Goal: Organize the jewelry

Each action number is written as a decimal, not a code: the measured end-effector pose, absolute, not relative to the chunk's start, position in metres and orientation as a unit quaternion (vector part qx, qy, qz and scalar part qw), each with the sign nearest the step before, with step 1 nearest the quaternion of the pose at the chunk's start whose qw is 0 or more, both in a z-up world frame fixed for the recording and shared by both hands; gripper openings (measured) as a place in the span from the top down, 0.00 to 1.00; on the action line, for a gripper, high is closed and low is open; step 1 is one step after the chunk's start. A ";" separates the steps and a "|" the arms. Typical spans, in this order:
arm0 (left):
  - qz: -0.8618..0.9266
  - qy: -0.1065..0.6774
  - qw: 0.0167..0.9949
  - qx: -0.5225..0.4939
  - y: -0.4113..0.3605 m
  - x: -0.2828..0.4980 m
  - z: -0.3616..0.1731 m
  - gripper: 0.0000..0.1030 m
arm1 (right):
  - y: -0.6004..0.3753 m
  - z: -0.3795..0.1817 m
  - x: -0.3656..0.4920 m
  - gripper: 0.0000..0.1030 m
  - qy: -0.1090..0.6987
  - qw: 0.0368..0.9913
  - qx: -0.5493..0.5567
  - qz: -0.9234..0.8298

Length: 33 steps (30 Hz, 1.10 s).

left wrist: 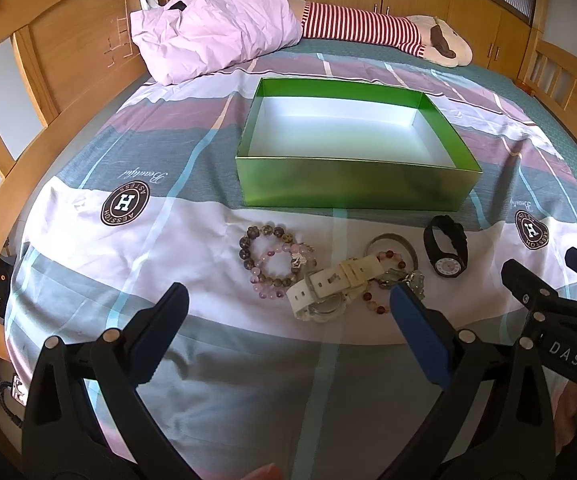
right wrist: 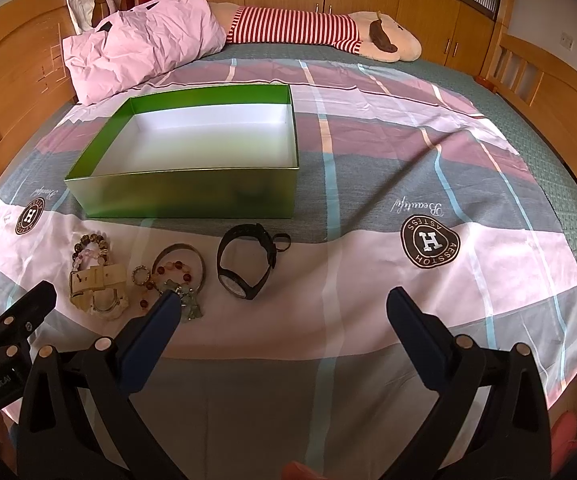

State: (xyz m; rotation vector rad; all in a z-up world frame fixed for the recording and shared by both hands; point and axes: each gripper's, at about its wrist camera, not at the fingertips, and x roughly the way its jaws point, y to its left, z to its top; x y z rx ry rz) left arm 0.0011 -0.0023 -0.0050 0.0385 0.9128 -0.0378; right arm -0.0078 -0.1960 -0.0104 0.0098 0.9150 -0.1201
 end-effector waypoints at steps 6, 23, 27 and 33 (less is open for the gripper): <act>-0.019 0.441 0.897 0.019 -0.004 0.000 -0.007 0.02 | -0.195 -0.010 -0.009 0.01 0.441 0.896 0.004 -0.056; -0.019 0.444 0.896 0.018 -0.007 0.001 -0.008 0.02 | -0.195 -0.010 -0.008 0.01 0.443 0.895 0.005 -0.053; -0.020 0.444 0.896 0.017 -0.009 -0.001 -0.009 0.02 | -0.194 -0.010 -0.007 0.01 0.444 0.895 0.005 -0.049; -0.023 0.449 0.893 0.018 -0.011 0.001 -0.014 0.02 | -0.193 -0.009 -0.005 0.01 0.443 0.895 0.002 -0.049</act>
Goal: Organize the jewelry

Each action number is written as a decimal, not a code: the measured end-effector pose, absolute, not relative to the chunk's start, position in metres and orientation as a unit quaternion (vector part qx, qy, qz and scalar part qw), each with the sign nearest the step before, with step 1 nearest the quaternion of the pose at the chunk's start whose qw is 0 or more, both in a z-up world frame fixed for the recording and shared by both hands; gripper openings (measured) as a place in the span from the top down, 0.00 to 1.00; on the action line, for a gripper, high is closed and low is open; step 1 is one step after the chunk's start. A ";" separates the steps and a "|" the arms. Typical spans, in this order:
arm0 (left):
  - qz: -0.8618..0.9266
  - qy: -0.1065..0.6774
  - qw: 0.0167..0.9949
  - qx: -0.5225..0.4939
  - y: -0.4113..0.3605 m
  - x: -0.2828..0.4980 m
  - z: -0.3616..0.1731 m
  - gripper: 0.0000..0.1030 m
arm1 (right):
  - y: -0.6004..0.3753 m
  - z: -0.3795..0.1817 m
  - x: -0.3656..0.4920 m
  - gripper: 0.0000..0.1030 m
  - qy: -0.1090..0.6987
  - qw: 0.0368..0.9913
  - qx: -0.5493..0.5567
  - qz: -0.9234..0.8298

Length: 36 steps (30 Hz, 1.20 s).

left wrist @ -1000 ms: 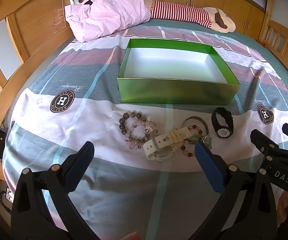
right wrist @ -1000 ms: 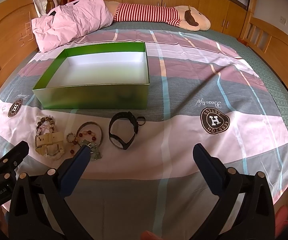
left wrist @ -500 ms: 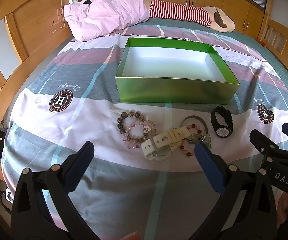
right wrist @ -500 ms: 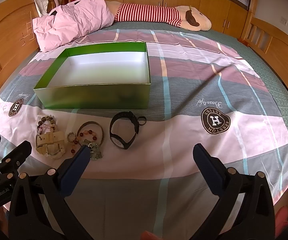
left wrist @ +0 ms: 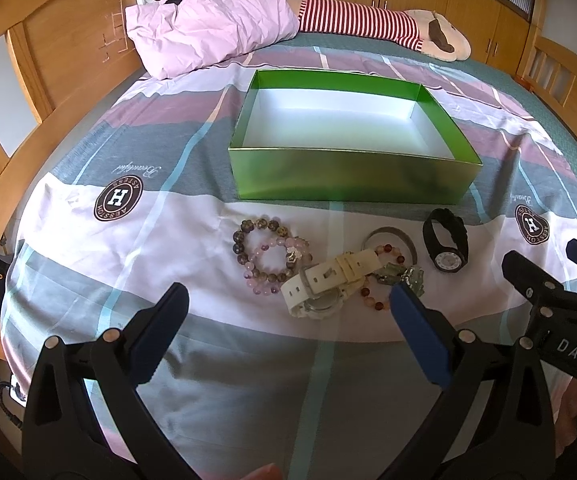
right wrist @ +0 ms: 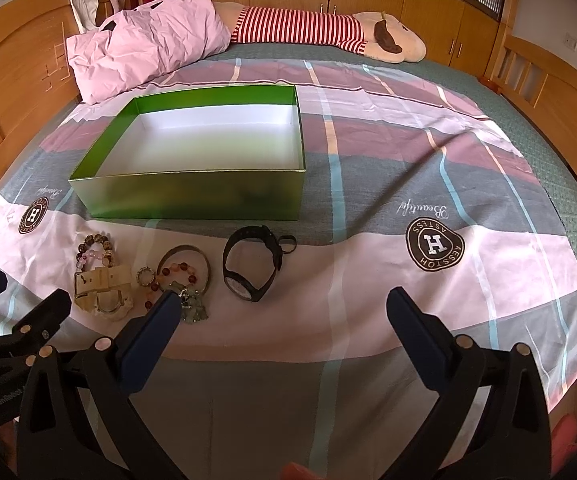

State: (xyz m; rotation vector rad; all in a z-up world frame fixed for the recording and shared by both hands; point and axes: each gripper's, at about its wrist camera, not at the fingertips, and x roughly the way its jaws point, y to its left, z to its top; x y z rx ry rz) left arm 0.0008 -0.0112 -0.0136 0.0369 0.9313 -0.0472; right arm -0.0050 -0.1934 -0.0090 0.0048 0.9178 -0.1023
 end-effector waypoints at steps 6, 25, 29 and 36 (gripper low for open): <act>-0.024 0.454 0.891 0.017 -0.007 0.006 -0.015 0.02 | -0.192 -0.010 -0.003 0.01 0.443 0.895 0.000 -0.050; -0.037 0.467 0.883 -0.002 0.013 0.011 -0.035 0.02 | -0.210 -0.018 0.023 0.01 0.442 0.889 -0.036 -0.110; -0.072 0.491 0.866 -0.059 0.036 0.016 -0.042 0.39 | -0.253 -0.023 0.039 0.09 0.466 0.878 0.024 -0.110; -0.079 0.495 0.862 -0.073 0.040 0.029 -0.052 0.42 | -0.223 -0.052 0.055 0.52 0.517 0.855 0.041 -0.024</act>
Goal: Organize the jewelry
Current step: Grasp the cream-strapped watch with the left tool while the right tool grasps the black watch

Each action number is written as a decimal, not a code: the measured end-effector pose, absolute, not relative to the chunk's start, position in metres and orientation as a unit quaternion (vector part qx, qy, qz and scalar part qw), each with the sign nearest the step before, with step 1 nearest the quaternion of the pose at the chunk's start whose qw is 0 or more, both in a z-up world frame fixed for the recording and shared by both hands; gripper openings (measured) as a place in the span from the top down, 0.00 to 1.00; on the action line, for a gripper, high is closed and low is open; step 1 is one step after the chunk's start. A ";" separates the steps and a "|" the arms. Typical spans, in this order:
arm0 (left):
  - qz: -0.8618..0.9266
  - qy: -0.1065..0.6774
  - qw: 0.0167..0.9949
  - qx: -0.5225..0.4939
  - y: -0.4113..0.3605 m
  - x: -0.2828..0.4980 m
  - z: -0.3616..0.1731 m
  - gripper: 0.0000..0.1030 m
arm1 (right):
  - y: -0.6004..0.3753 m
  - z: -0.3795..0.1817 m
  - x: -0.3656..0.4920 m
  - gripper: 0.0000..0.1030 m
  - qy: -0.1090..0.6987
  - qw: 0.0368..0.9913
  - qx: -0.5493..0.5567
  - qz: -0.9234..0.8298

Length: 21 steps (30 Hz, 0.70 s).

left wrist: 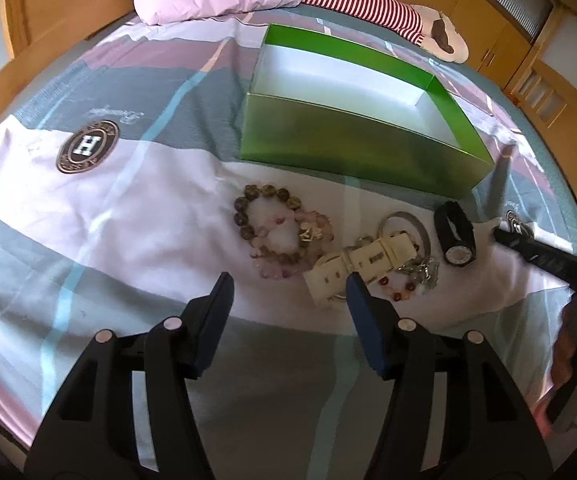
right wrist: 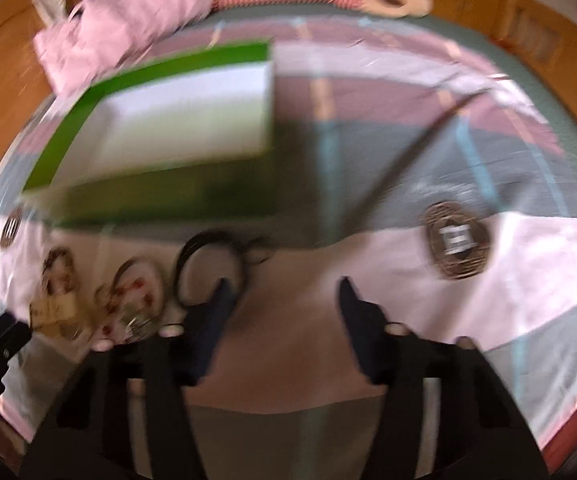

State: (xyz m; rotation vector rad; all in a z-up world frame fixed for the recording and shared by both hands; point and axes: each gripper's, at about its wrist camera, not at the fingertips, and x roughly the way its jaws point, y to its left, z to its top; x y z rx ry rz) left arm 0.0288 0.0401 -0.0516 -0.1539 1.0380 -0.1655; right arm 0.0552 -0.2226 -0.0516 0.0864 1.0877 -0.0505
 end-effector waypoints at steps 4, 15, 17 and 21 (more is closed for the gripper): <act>-0.094 0.497 0.860 -0.067 0.033 0.034 -0.056 0.27 | -0.185 -0.063 0.060 0.42 0.521 0.853 0.010 0.027; -0.139 0.522 0.838 -0.078 0.010 0.050 -0.075 0.85 | -0.179 -0.075 0.064 0.79 0.541 0.838 0.025 0.070; -0.151 0.522 0.834 -0.100 0.015 0.050 -0.074 0.90 | -0.186 -0.069 0.061 0.79 0.537 0.840 0.030 0.070; -0.142 0.511 0.843 -0.095 0.020 0.050 -0.063 0.90 | -0.199 -0.054 0.059 0.79 0.522 0.850 0.035 0.064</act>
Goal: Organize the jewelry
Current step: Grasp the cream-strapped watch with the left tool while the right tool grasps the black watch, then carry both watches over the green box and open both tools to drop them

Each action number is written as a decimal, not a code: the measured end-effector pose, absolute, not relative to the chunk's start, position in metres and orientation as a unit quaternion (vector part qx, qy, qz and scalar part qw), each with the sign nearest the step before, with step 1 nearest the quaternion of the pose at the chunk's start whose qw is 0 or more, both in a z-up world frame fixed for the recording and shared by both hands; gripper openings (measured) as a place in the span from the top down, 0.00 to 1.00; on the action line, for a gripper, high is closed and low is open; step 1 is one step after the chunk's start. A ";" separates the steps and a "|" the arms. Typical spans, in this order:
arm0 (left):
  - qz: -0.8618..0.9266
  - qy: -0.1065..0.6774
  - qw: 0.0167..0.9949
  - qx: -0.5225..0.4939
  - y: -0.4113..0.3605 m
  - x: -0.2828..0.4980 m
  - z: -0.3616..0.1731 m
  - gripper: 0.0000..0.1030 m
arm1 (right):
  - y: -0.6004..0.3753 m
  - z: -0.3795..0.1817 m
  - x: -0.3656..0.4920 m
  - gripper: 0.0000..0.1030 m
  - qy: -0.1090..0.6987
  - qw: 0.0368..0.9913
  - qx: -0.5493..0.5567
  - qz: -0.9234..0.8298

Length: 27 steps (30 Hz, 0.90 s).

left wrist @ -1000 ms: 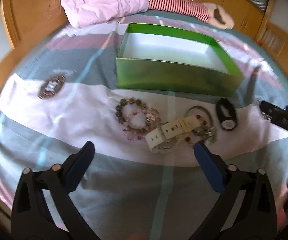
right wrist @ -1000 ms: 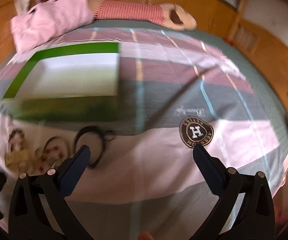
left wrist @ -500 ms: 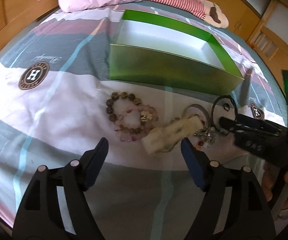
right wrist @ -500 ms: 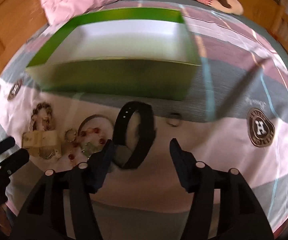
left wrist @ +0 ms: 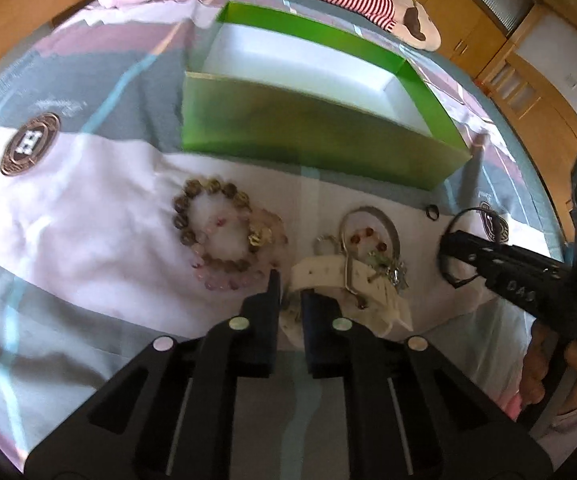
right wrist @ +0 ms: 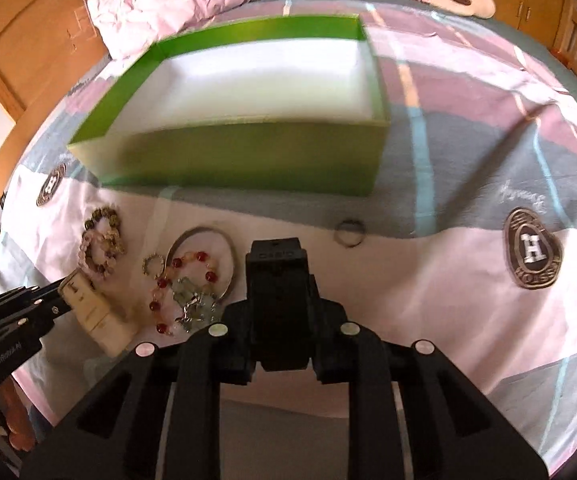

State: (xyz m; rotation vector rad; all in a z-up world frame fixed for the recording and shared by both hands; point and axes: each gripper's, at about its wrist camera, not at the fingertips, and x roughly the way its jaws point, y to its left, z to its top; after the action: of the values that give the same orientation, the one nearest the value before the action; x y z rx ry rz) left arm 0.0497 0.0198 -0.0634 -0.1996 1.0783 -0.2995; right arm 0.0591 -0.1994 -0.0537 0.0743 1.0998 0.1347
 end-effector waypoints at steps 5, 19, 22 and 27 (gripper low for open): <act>-0.140 0.502 0.848 -0.096 0.023 0.050 -0.054 0.90 | -0.202 -0.056 0.060 0.79 0.524 0.849 0.032 0.056; -0.153 0.435 0.885 -0.062 0.021 0.124 0.028 0.90 | -0.186 0.015 0.112 0.79 0.434 0.898 0.044 0.067; -0.148 0.437 0.886 -0.055 0.016 0.153 0.026 0.90 | -0.182 0.016 0.141 0.79 0.425 0.902 0.057 0.059; -0.141 0.467 0.872 -0.052 0.003 0.194 -0.007 0.90 | -0.171 -0.013 0.175 0.79 0.453 0.889 0.049 0.049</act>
State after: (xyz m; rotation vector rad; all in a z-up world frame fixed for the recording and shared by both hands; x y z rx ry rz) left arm 0.1942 0.0034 -0.0069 -0.1091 0.9754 -0.2949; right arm 0.1749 -0.1712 -0.0133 0.1022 0.9404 0.1025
